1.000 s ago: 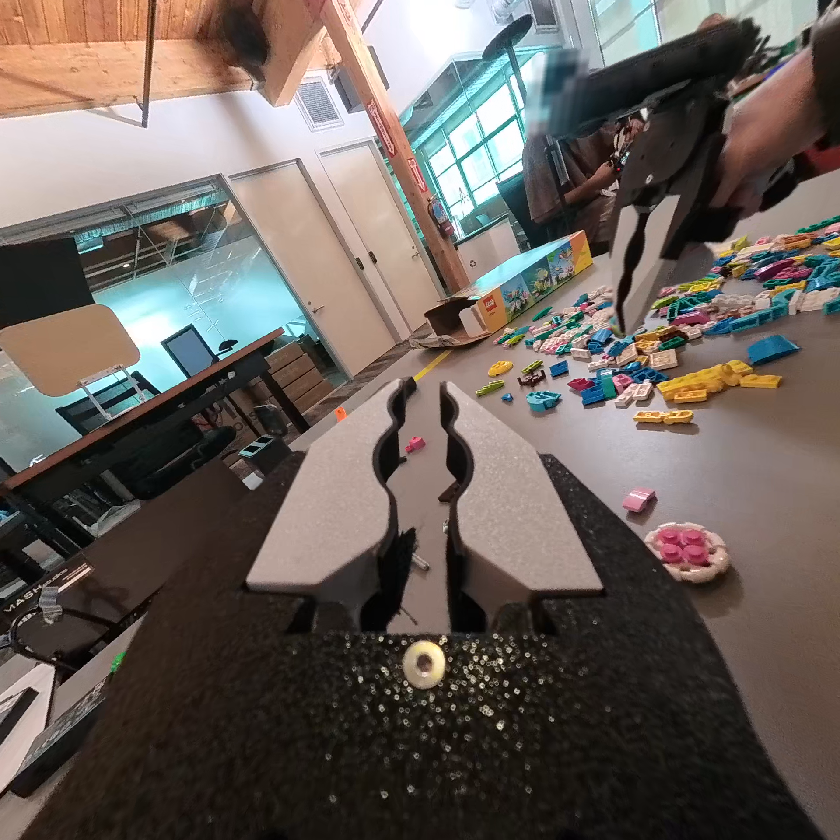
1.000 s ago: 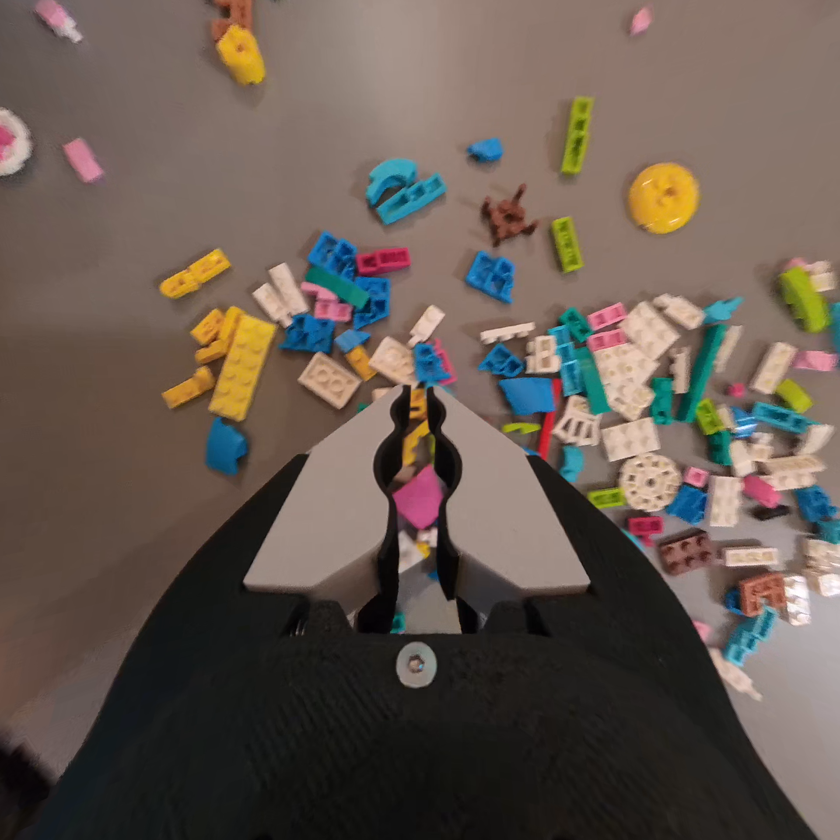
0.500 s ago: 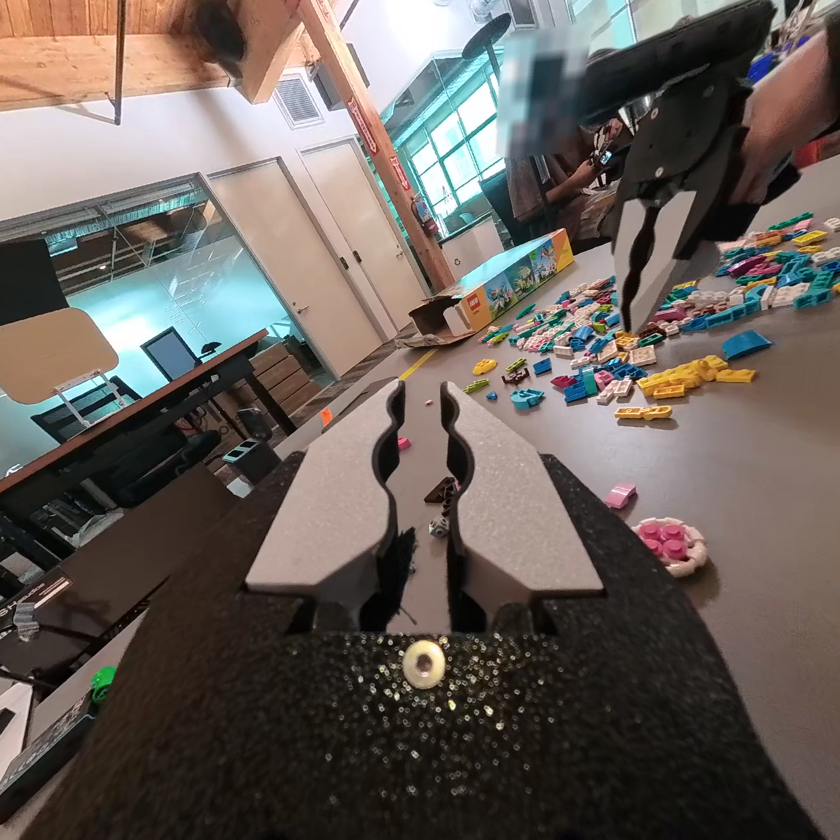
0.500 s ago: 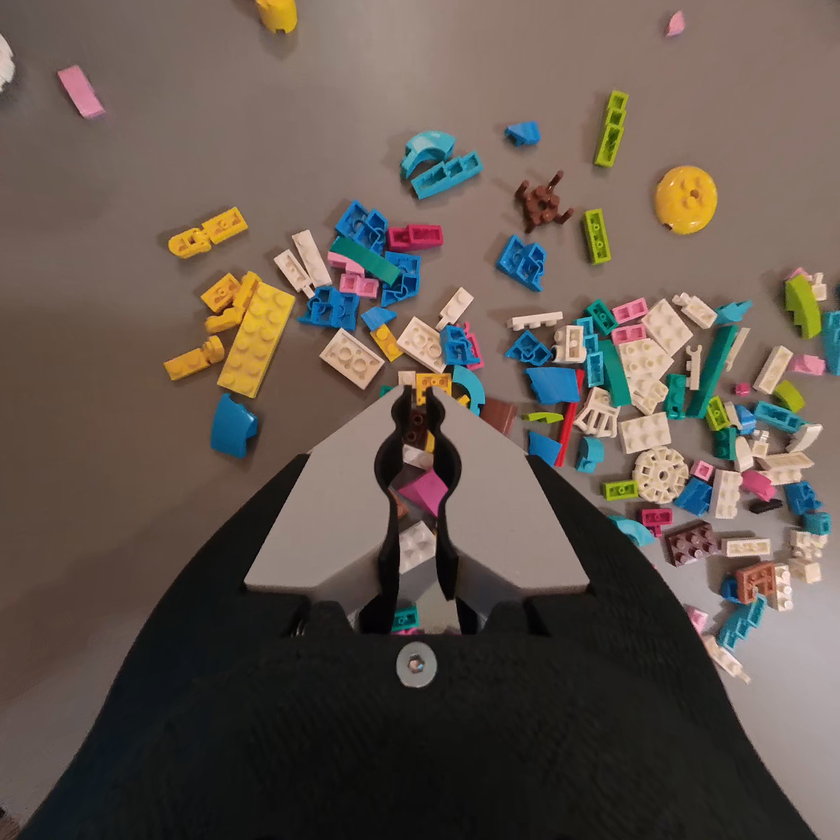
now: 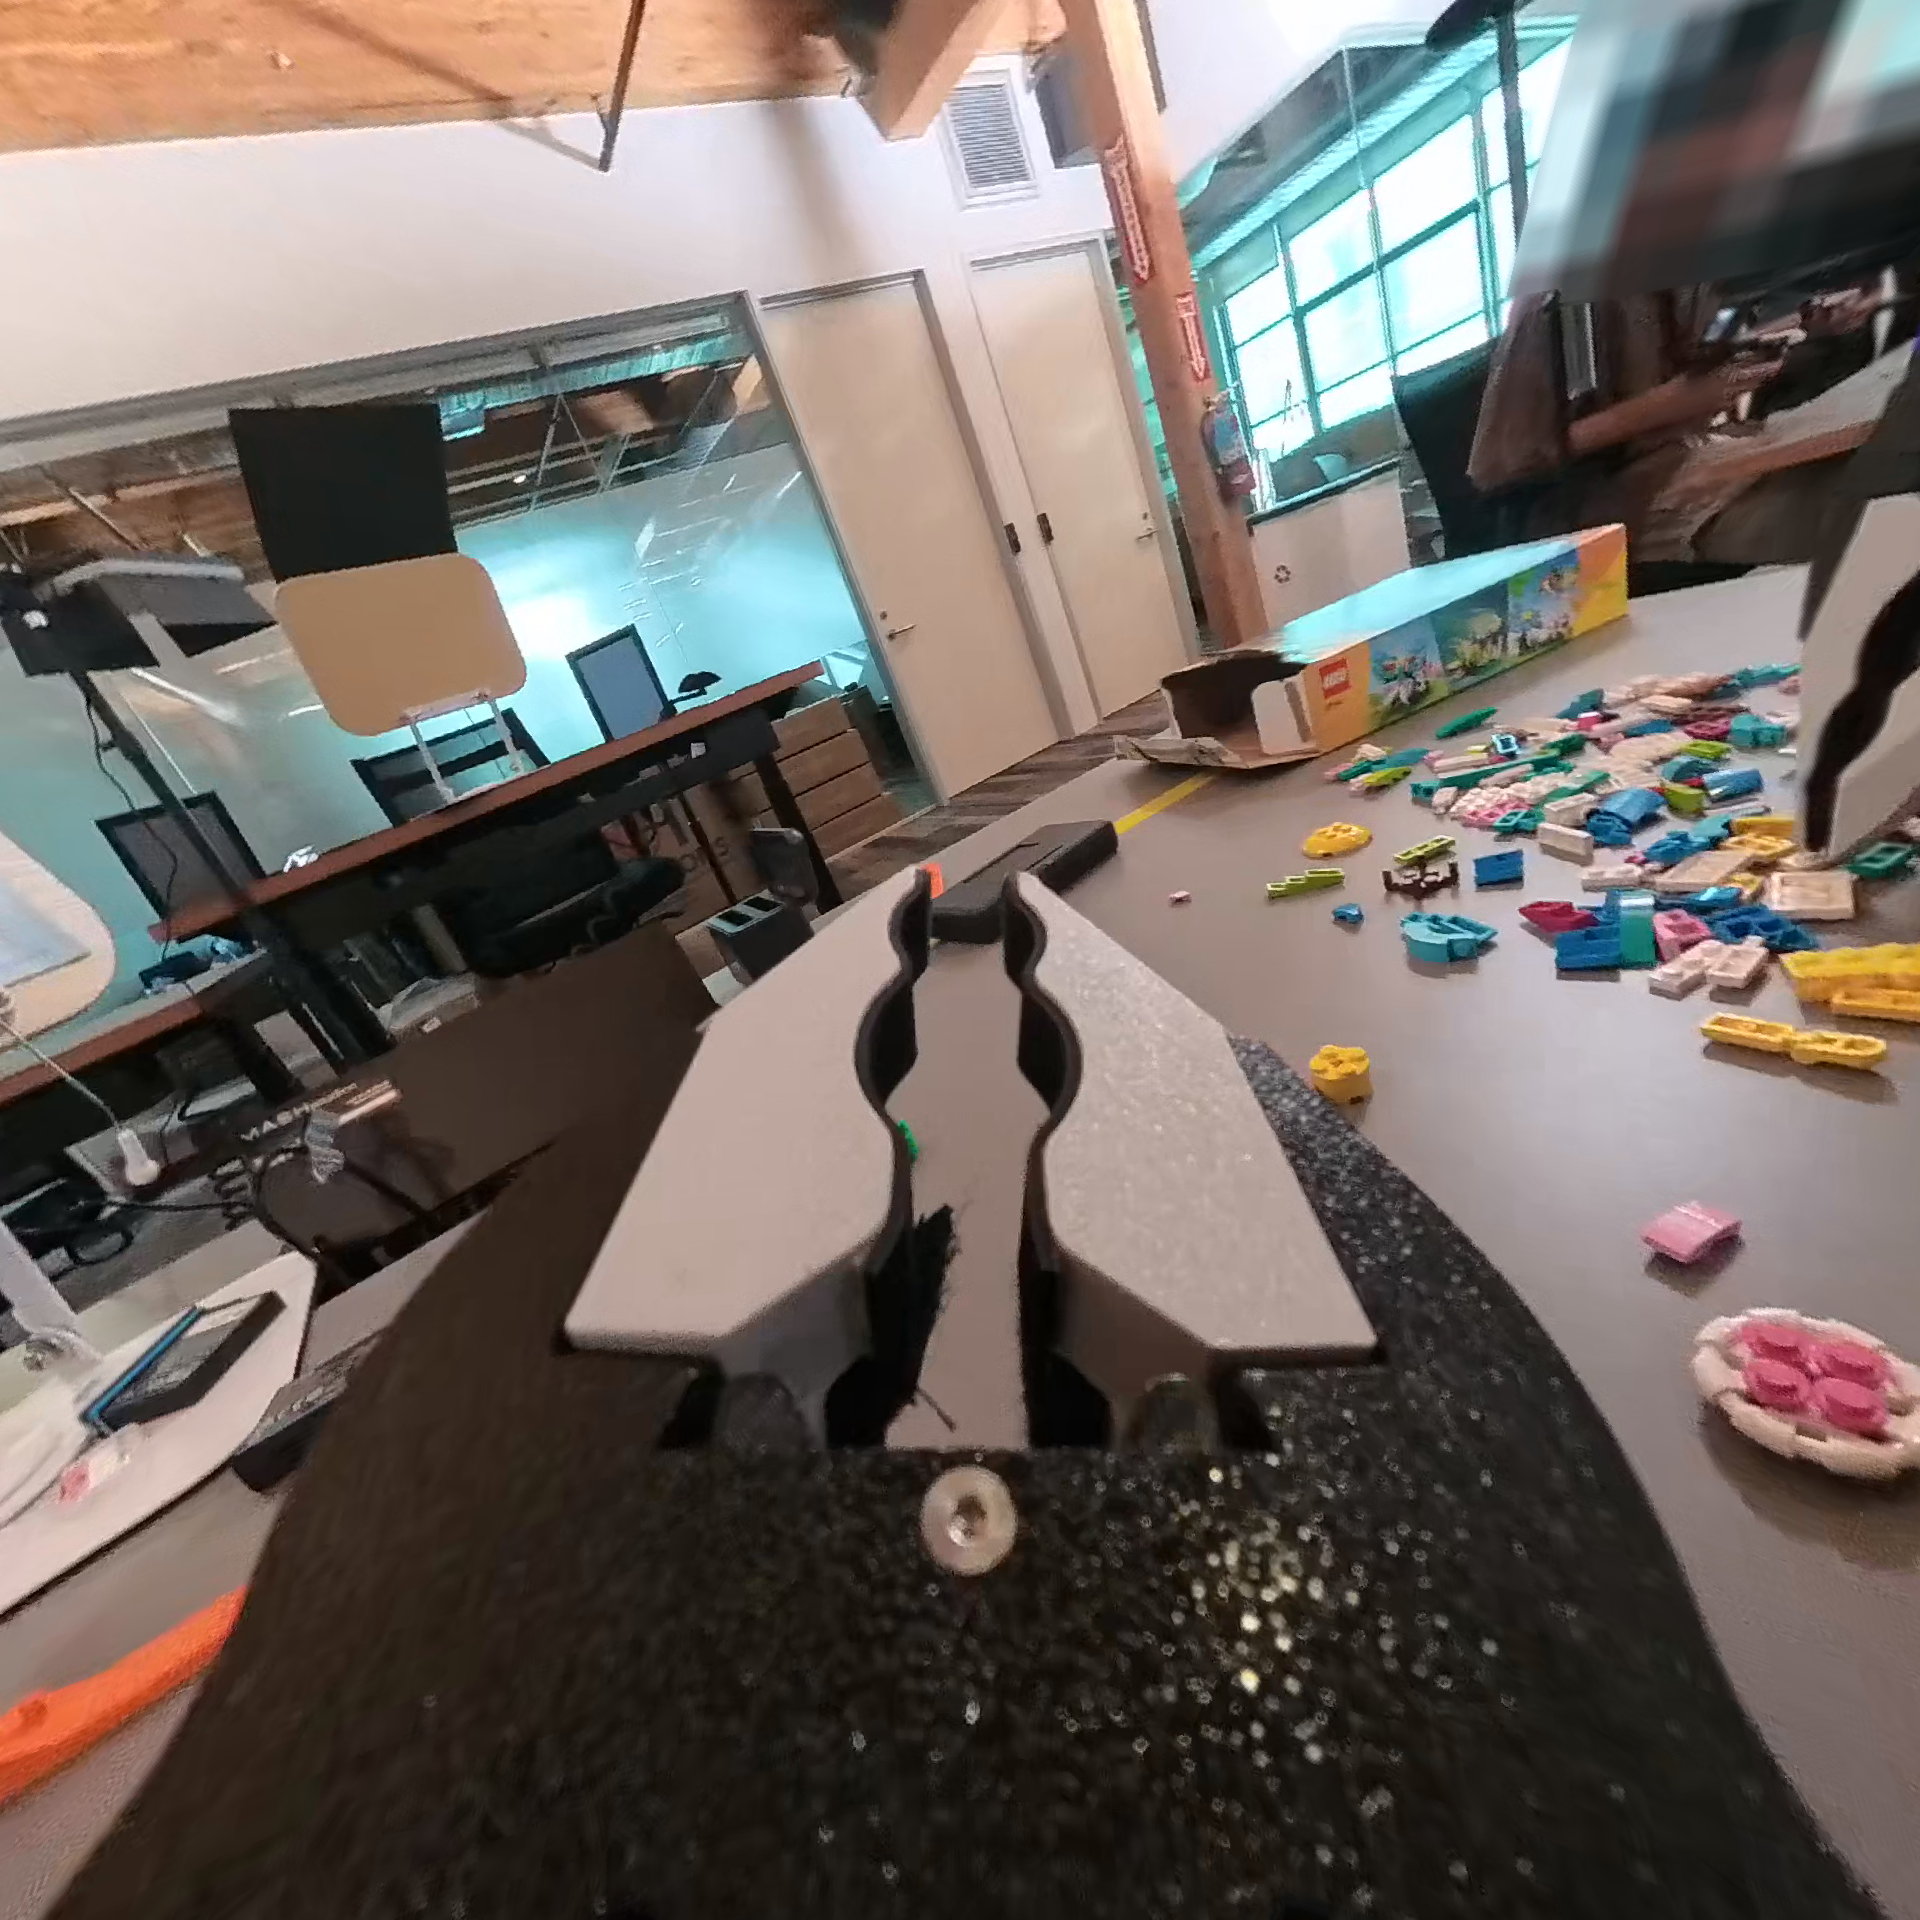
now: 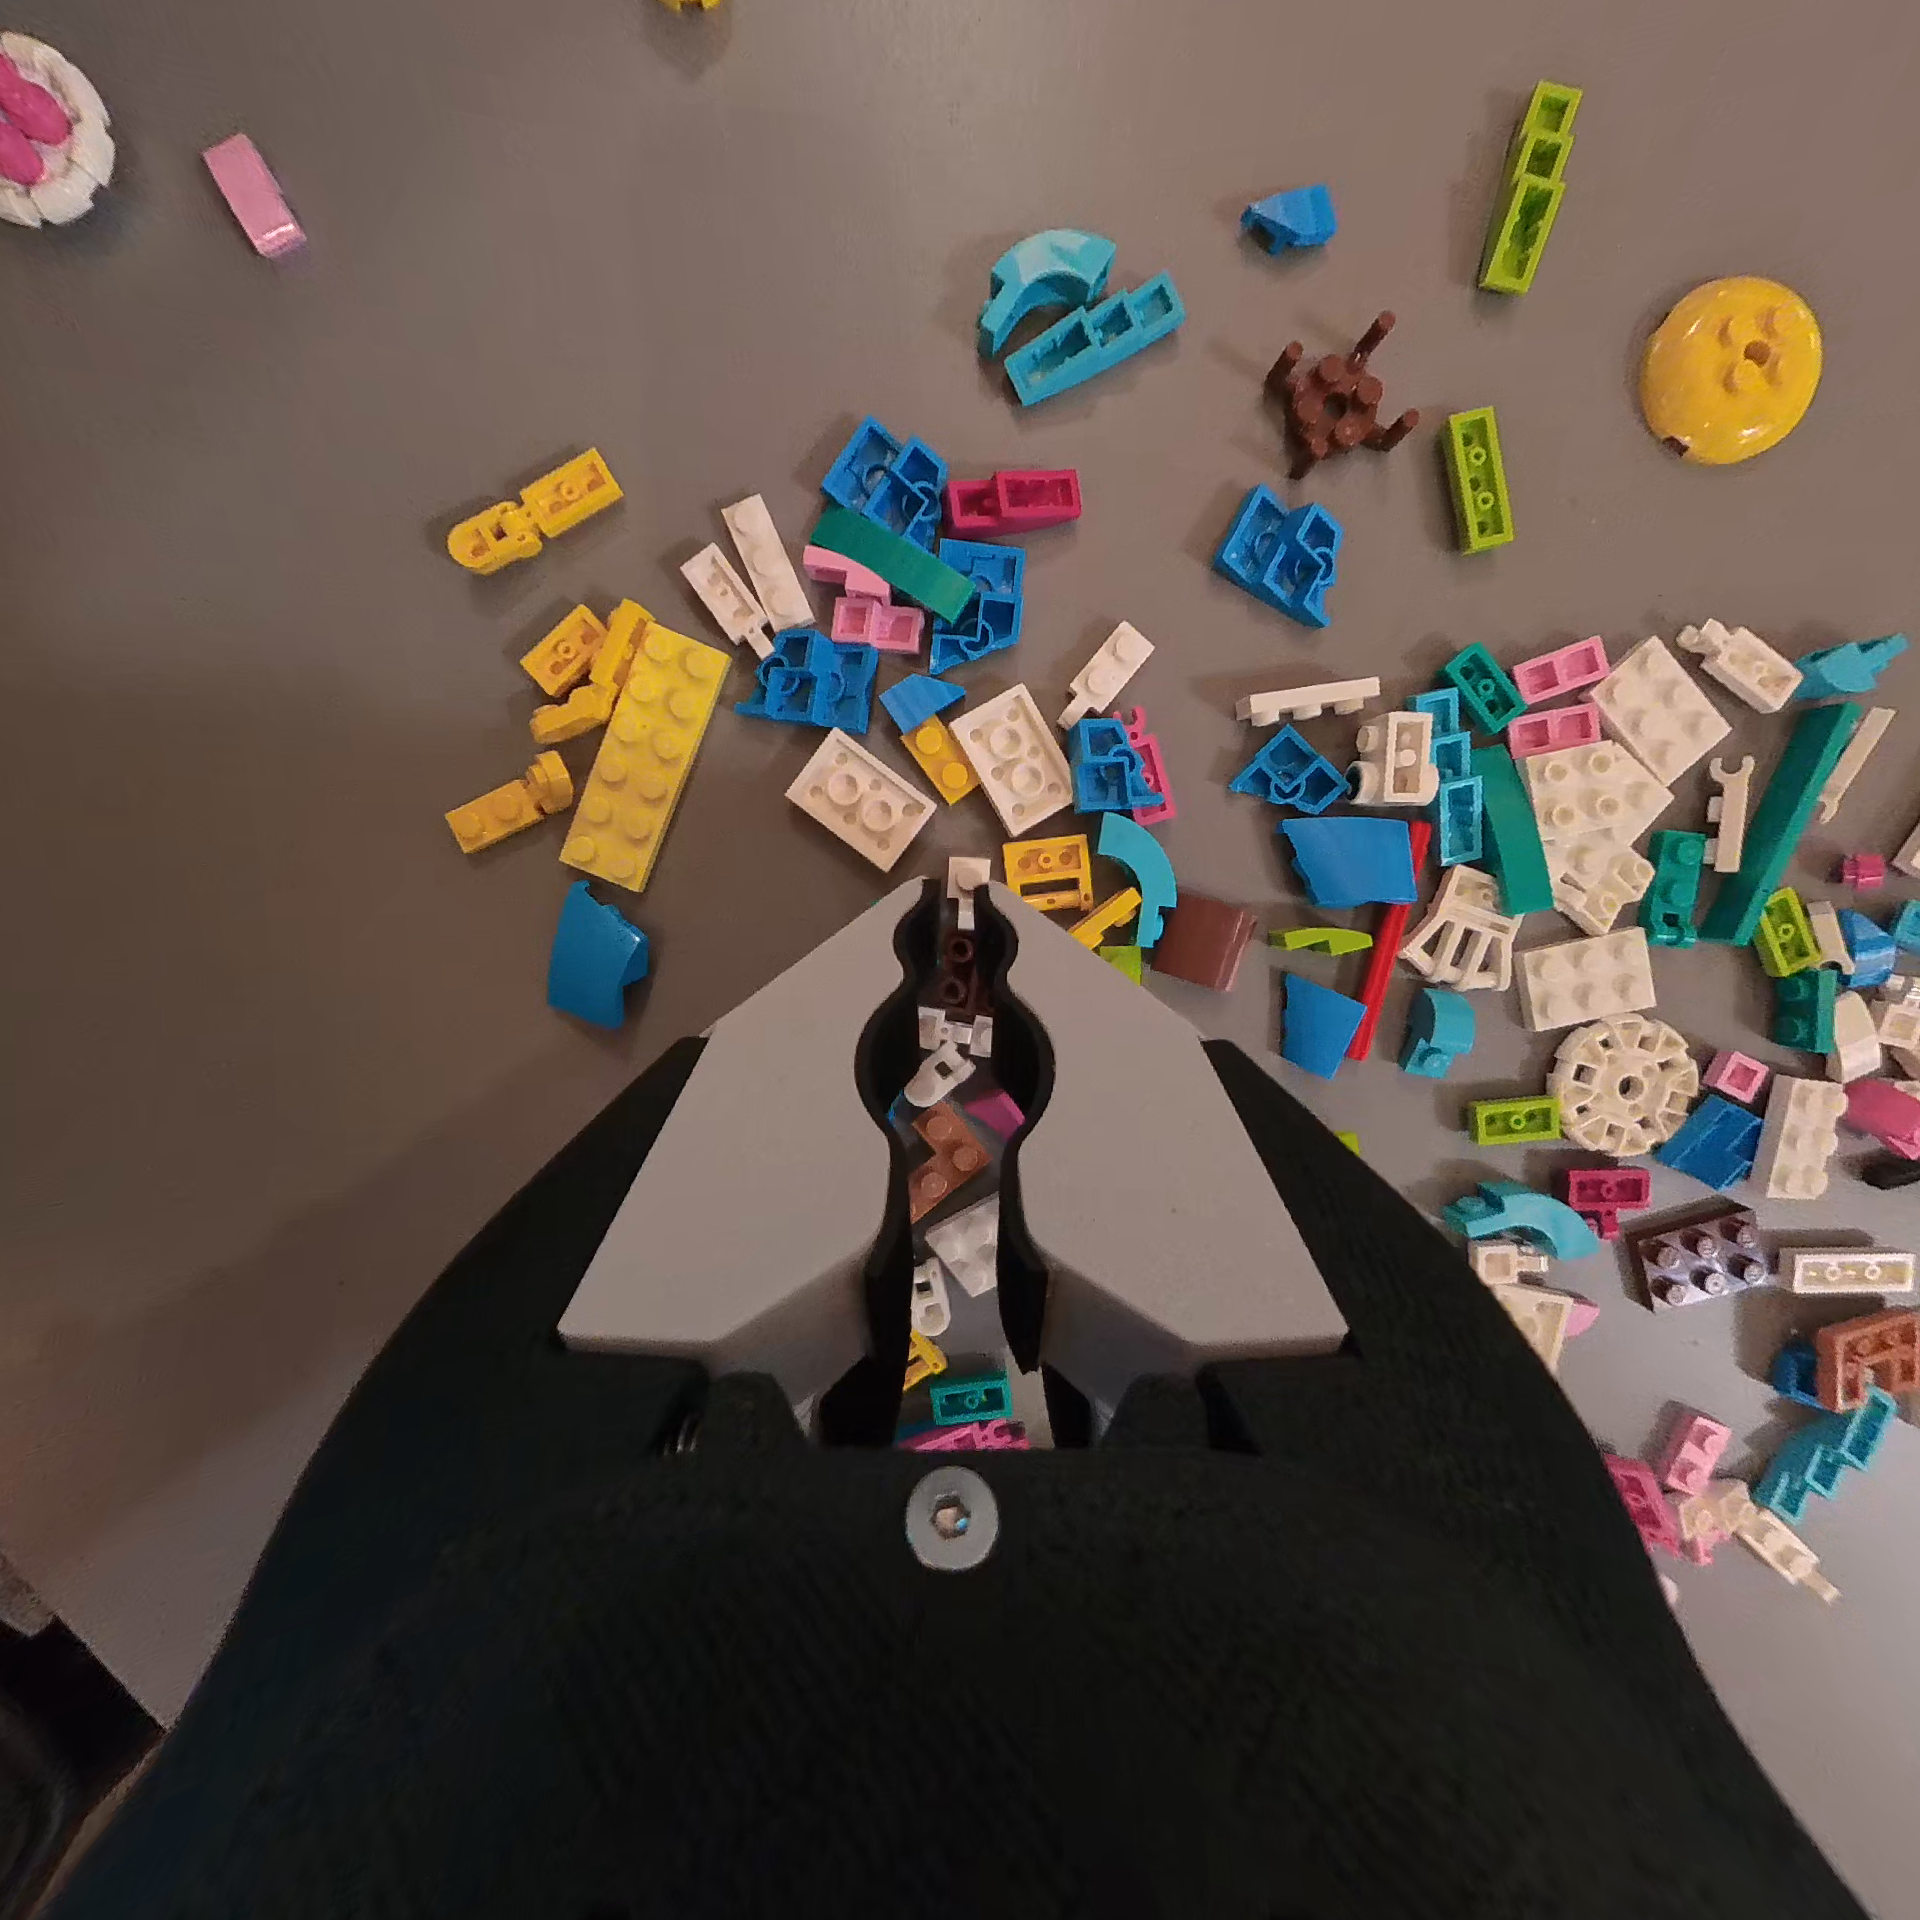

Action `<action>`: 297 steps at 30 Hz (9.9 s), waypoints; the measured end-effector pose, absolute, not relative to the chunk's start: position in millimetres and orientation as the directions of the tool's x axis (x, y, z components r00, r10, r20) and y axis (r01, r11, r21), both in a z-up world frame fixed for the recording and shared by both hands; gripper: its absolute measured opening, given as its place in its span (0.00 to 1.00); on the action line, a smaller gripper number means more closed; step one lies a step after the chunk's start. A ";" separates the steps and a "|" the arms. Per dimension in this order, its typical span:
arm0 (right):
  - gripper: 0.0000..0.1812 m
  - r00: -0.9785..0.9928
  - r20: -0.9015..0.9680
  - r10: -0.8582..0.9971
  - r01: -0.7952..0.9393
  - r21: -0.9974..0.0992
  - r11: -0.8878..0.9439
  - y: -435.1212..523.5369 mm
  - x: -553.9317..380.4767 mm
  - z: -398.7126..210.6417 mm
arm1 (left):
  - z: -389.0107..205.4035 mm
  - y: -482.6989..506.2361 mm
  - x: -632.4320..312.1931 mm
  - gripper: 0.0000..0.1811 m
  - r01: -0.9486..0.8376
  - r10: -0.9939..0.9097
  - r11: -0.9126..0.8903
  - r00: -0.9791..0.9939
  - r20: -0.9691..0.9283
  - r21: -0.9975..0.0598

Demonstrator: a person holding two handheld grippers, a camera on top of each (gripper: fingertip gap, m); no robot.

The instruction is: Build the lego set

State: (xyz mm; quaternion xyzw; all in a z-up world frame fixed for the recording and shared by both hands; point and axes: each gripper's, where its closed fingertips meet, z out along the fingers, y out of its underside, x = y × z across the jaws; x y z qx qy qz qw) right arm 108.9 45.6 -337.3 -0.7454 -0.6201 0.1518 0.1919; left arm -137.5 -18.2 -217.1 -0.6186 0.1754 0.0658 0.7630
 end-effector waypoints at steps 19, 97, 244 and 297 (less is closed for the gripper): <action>0.02 0.183 0.019 0.983 0.860 -0.488 -0.150 51.1 118.2 -335.7 | -220.9 -19.6 -123.8 0.06 -0.294 -0.196 0.234 0.919 -0.342 -0.927; 0.01 -0.180 0.094 0.979 0.785 -0.586 0.200 -39.6 -2.6 -333.5 | -339.9 -45.4 -30.3 0.03 -0.538 -0.637 -0.628 0.771 -0.026 -0.562; 0.02 0.041 -0.260 0.965 0.333 -0.907 -0.258 -44.2 -25.6 -222.6 | -231.4 -36.9 -22.2 0.02 -0.661 -0.556 0.270 0.486 -0.674 -0.700; 0.01 0.119 -0.282 0.952 0.195 -0.933 -0.301 -38.0 -29.4 -195.1 | -199.0 -24.2 -19.7 0.02 -0.821 -0.258 0.465 0.233 -0.937 -0.332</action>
